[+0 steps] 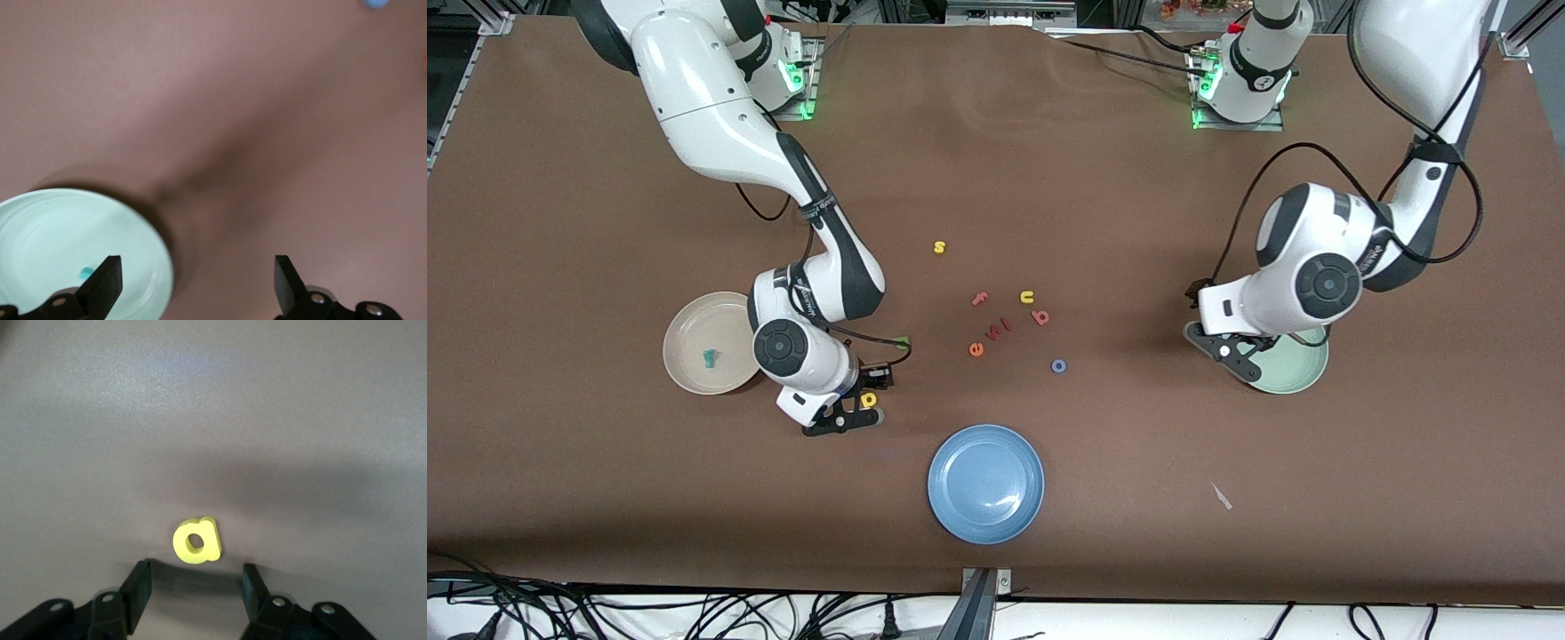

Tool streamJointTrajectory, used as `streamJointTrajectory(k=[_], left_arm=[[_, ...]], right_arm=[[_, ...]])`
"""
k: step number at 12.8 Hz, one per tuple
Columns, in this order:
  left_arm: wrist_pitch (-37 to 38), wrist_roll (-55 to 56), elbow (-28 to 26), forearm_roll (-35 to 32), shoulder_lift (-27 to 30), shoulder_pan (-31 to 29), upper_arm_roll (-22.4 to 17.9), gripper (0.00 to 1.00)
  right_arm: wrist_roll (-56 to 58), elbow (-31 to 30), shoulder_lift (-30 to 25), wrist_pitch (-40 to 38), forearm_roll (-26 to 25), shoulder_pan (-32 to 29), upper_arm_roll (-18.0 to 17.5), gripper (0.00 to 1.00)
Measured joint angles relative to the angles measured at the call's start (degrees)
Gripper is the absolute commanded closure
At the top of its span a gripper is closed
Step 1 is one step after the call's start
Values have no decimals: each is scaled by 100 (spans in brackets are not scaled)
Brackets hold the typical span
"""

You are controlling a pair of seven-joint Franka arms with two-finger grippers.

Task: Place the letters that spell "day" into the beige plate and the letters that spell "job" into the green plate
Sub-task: 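Grasp the yellow a with the right gripper, blue o with the left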

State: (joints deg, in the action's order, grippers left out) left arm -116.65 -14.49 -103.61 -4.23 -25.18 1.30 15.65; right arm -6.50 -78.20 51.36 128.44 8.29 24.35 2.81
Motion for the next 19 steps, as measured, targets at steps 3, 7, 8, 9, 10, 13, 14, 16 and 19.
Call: streamJointTrajectory(k=[3, 7, 8, 9, 10, 13, 14, 16, 19], left_arm=[[0, 1725, 355, 5, -193, 541, 16, 0], [-10, 4147, 1190, 4, -889, 1271, 18, 0], [-19, 4540, 1420, 4, -1078, 1383, 20, 0], [-32, 4813, 1645, 4, -1247, 1463, 20, 0], [-81, 4994, 1845, 4, -1402, 1521, 18, 0], [-728, 5425, 2250, 4, -1849, 1635, 16, 0], [-891, 5555, 2308, 4, -1976, 1662, 15, 0], [-997, 5641, 2351, 4, -2166, 1748, -20, 0], [-1023, 5673, 2378, 0, -2275, 1868, -155, 0]], right_arm=[[0, 50, 20, -17, 0, 3, -2, 38], [0, 164, 79, -18, 0, 7, -4, 38], [0, 203, 98, -18, 0, 7, -4, 38], [0, 235, 120, -18, 0, 8, -4, 39], [0, 262, 137, -18, 0, 8, -4, 40], [2, 287, 148, -18, 0, 8, -4, 47], [3, 294, 149, -18, -1, 7, -1, 47], [5, 298, 151, -18, -2, 7, -1, 51], [6, 307, 152, -18, -3, 6, 2, 73]])
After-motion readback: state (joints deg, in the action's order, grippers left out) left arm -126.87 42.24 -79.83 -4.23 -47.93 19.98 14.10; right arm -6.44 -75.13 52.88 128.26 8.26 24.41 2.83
